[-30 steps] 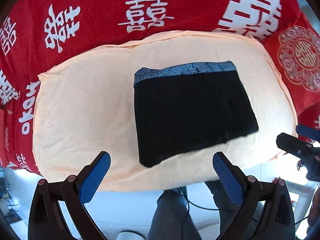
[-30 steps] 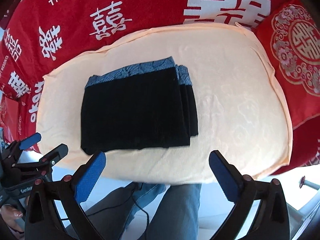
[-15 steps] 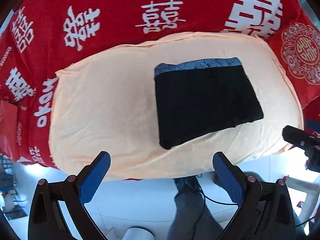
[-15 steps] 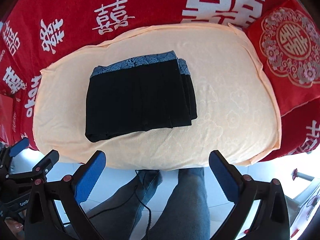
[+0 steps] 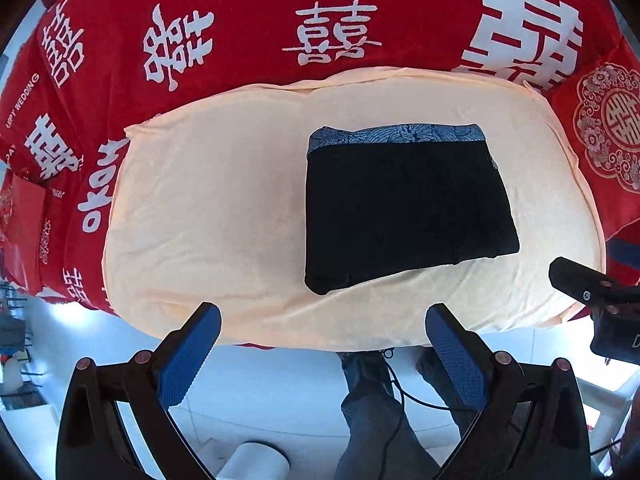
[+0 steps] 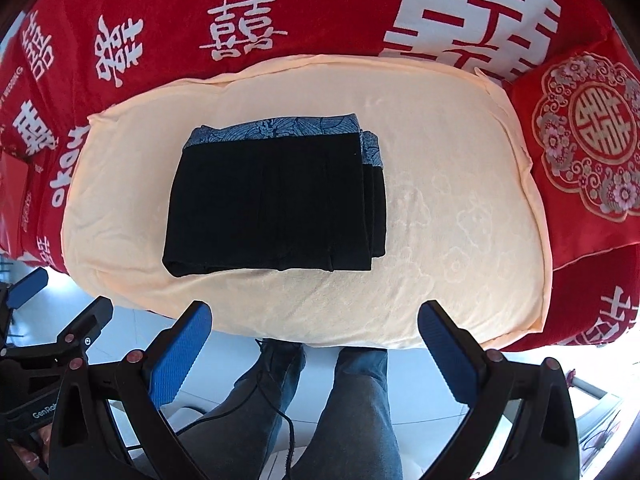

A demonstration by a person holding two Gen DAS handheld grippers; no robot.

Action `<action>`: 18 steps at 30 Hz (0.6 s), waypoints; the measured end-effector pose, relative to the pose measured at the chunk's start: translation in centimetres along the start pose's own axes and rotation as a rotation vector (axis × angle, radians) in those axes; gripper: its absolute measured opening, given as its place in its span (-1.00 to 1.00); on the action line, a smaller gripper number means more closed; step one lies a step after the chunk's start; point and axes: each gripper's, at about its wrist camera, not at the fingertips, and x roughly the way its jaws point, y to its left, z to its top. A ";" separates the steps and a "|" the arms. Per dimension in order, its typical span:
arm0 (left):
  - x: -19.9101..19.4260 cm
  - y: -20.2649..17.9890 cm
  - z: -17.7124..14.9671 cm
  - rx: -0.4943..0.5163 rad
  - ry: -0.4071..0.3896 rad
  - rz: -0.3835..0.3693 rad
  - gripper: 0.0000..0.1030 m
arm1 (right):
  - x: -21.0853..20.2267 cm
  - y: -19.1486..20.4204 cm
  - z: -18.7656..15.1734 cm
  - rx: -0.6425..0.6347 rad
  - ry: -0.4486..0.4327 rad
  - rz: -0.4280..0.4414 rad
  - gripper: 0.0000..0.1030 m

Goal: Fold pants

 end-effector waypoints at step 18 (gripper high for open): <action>0.1 0.2 0.3 0.033 -0.005 -0.001 1.00 | 0.2 0.8 0.6 -0.017 0.002 -0.011 1.00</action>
